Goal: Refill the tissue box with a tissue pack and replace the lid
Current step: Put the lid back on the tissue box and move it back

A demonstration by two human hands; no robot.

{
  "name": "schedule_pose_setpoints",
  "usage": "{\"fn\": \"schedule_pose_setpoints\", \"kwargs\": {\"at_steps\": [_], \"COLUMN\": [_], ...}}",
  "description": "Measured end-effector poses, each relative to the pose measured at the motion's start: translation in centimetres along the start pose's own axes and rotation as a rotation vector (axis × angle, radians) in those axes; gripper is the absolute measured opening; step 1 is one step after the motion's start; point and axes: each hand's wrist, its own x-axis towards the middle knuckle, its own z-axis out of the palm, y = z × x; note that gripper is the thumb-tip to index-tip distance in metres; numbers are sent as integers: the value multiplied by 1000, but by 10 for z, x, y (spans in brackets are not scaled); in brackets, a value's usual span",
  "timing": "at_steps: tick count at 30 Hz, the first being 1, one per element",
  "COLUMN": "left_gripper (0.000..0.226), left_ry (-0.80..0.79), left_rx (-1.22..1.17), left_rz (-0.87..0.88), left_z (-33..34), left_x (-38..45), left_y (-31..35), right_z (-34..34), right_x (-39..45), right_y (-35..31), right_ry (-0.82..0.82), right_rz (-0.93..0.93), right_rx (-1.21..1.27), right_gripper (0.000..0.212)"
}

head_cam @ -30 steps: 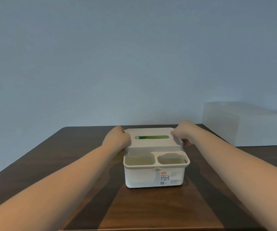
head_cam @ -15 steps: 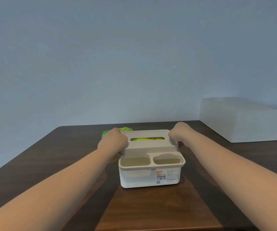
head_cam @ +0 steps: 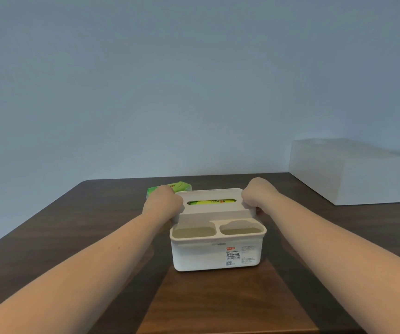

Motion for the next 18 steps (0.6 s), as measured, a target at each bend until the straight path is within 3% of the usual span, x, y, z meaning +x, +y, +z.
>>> {"fn": "schedule_pose_setpoints", "kwargs": {"at_steps": [12, 18], "left_gripper": [19, 30], "left_ry": [88, 33], "left_rx": [60, -71], "left_rz": [5, -43], "left_z": [3, 0], "left_x": [17, 3], "left_y": [4, -1], "right_z": [8, 8], "right_x": [8, -4], "right_y": [-2, 2], "right_ry": [125, 44], "right_rz": [-23, -70], "right_rx": [53, 98], "right_gripper": [23, 20]}}
